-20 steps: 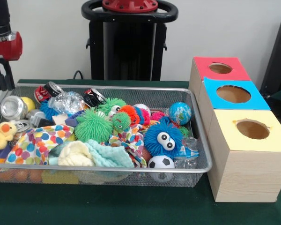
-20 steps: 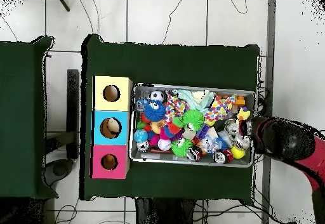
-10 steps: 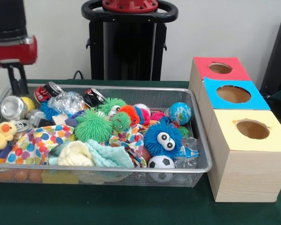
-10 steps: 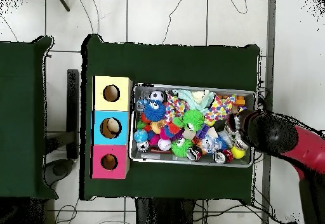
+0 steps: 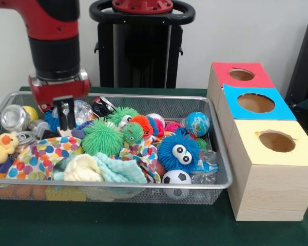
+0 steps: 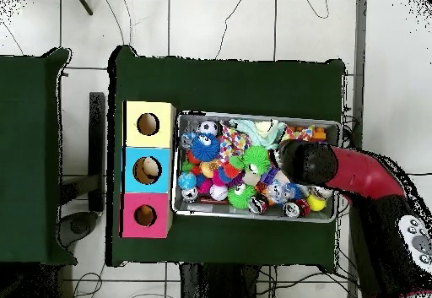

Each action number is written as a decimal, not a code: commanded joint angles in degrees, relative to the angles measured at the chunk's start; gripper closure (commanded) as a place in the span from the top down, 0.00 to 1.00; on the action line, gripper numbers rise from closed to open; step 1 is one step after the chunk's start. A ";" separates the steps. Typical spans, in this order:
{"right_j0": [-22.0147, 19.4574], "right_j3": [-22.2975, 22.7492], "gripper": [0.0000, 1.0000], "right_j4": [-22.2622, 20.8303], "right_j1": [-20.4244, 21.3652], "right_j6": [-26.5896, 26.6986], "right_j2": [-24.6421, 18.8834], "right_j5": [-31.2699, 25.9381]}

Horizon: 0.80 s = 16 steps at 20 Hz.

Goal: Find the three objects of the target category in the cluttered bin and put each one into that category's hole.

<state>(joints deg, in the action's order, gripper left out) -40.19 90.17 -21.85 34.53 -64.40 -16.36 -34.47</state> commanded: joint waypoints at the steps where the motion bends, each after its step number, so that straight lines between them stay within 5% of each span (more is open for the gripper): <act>1: 3.20 -4.58 0.00 -4.07 -5.02 -11.56 6.83 3.02; 16: 3.20 -2.28 0.00 -5.09 -4.17 -8.46 8.99 9.40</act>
<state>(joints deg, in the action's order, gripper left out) -36.53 89.21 -25.44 31.90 -64.40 -8.20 -28.26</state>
